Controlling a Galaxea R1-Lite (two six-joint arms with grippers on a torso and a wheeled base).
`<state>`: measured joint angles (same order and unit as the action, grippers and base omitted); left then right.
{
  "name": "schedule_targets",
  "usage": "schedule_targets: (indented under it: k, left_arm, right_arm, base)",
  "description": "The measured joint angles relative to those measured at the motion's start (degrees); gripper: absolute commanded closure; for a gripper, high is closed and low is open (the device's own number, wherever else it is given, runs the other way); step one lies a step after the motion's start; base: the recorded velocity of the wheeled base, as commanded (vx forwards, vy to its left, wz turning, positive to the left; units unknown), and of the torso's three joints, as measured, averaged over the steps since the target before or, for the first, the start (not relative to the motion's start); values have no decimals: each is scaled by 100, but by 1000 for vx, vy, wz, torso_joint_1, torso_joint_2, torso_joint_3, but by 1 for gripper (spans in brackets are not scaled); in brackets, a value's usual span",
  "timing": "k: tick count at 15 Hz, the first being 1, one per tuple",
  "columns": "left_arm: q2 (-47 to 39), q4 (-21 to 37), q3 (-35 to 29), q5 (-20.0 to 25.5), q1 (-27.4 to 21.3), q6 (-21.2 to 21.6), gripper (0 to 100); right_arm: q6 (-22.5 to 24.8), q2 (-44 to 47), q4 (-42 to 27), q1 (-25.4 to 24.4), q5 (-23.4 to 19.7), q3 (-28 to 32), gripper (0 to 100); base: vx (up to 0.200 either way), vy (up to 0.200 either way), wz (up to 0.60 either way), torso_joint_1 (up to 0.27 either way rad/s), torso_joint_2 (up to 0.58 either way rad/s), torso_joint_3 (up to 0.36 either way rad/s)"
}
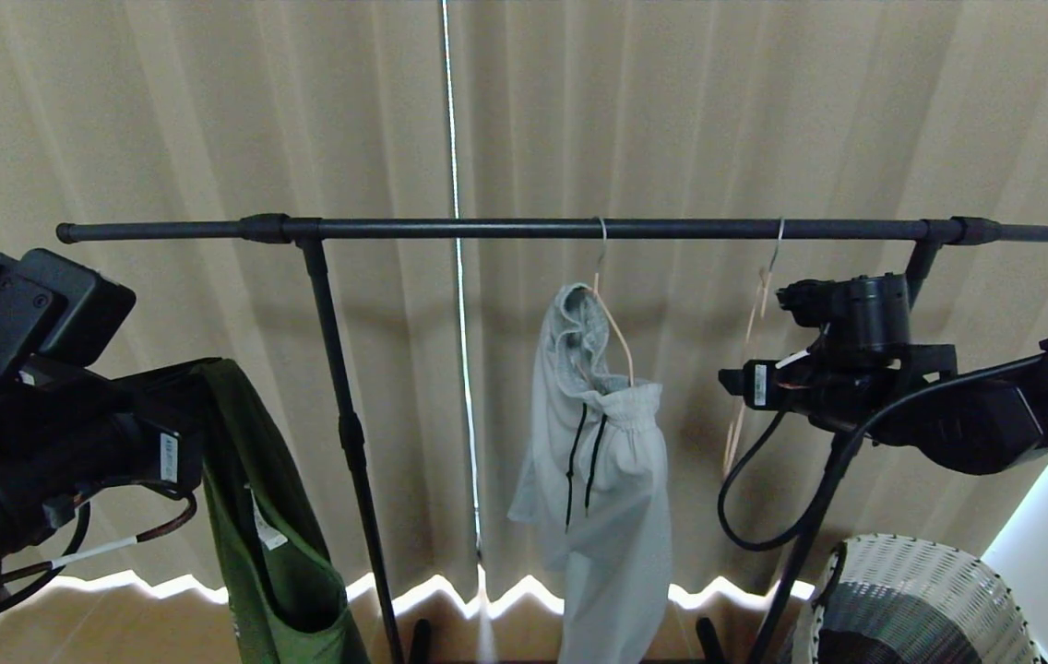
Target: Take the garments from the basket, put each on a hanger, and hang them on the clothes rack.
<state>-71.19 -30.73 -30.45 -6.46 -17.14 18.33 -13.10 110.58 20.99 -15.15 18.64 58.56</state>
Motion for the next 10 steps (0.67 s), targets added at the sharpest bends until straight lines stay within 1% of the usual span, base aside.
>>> schedule_targets:
  k: [3,6,8,10]
  left_arm:
    - [0,0,0,0,0,0,100]
    - [0,0,6,0,0,2,100]
    - [0,0,17,1,0,2,100]
    - [0,0,30,0,0,5,100]
  right_arm:
    - [0,-90,-121,6,-6,11,0]
    - [0,-383,-661,-20,-1,65,0]
    - [0,-518,-824,-35,10,117,0]
    - [0,-581,-830,-39,11,139,0]
  base:
    - [0,0,0,0,0,0]
    - [0,0,0,0,0,0]
    - [0,0,0,0,0,0]
    - [0,0,0,0,0,0]
